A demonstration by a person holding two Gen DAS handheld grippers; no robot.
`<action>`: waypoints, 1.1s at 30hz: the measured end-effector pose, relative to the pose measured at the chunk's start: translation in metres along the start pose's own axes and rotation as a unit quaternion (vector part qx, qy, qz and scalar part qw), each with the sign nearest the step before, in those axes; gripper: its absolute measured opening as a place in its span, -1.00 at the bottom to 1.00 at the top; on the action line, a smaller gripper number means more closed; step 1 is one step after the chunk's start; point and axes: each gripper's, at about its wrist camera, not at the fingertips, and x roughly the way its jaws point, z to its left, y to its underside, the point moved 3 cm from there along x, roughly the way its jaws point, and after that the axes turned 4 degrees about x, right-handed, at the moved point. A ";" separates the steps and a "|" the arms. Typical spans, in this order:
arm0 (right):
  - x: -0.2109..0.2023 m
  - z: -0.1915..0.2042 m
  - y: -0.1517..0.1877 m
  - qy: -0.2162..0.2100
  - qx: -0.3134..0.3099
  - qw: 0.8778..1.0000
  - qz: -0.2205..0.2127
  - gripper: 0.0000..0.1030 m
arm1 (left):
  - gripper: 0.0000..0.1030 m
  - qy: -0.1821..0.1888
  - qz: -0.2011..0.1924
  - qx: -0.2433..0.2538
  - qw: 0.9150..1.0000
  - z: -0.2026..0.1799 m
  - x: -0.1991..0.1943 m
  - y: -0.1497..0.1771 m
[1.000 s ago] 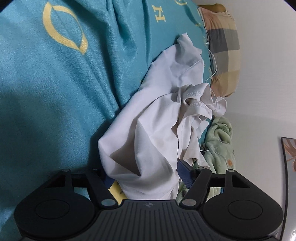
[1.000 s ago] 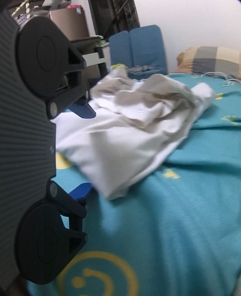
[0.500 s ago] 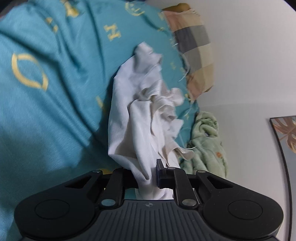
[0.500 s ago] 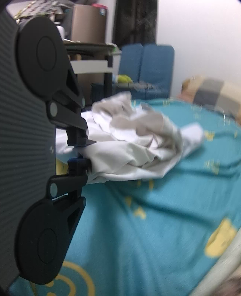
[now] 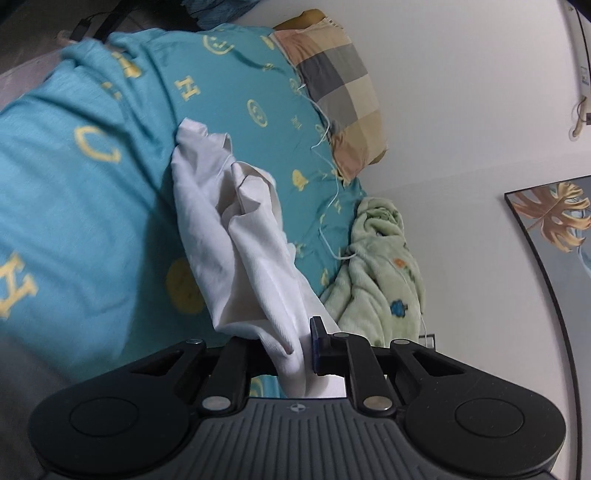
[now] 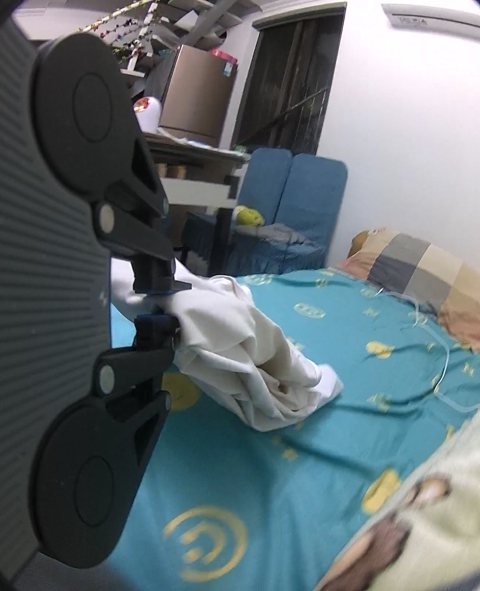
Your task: Fold clothes
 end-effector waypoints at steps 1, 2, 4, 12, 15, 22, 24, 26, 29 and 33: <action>-0.006 -0.002 0.007 0.003 0.001 1.000 0.004 -0.76 | -0.72 0.003 -0.001 -0.005 1.000 0.003 -0.006 0.006; -0.010 -0.004 0.012 0.004 0.002 1.000 0.008 -0.76 | -0.72 0.008 -0.003 -0.009 1.000 0.004 -0.011 0.010; -0.018 -0.002 0.019 0.002 0.001 1.000 0.010 -0.76 | -0.72 0.013 -0.009 -0.013 1.000 0.003 -0.015 0.008; -0.005 0.026 -0.002 0.001 -0.002 1.000 -0.011 -0.75 | -0.69 0.026 -0.023 -0.036 0.999 -0.003 -0.009 -0.023; 0.020 0.030 -0.024 0.013 0.013 1.000 -0.015 -0.75 | -0.68 0.021 -0.023 -0.054 0.998 -0.005 0.015 -0.054; 0.098 0.023 -0.081 0.061 0.042 0.997 -0.015 -0.75 | -0.68 0.003 -0.015 -0.081 0.997 0.021 0.102 -0.128; 0.121 0.013 -0.095 0.074 0.050 0.996 -0.013 -0.74 | -0.68 -0.002 -0.012 -0.088 0.996 0.028 0.127 -0.149; 0.142 -0.001 -0.107 0.085 0.061 0.994 -0.009 -0.74 | -0.68 -0.007 -0.002 -0.075 0.997 0.042 0.150 -0.164; 0.171 -0.025 -0.123 0.100 0.079 0.992 -0.004 -0.74 | -0.68 -0.013 0.012 -0.061 0.998 0.063 0.183 -0.185; 0.196 -0.045 -0.136 0.125 0.084 0.989 0.016 -0.74 | -0.68 -0.027 0.027 -0.043 0.998 0.082 0.209 -0.197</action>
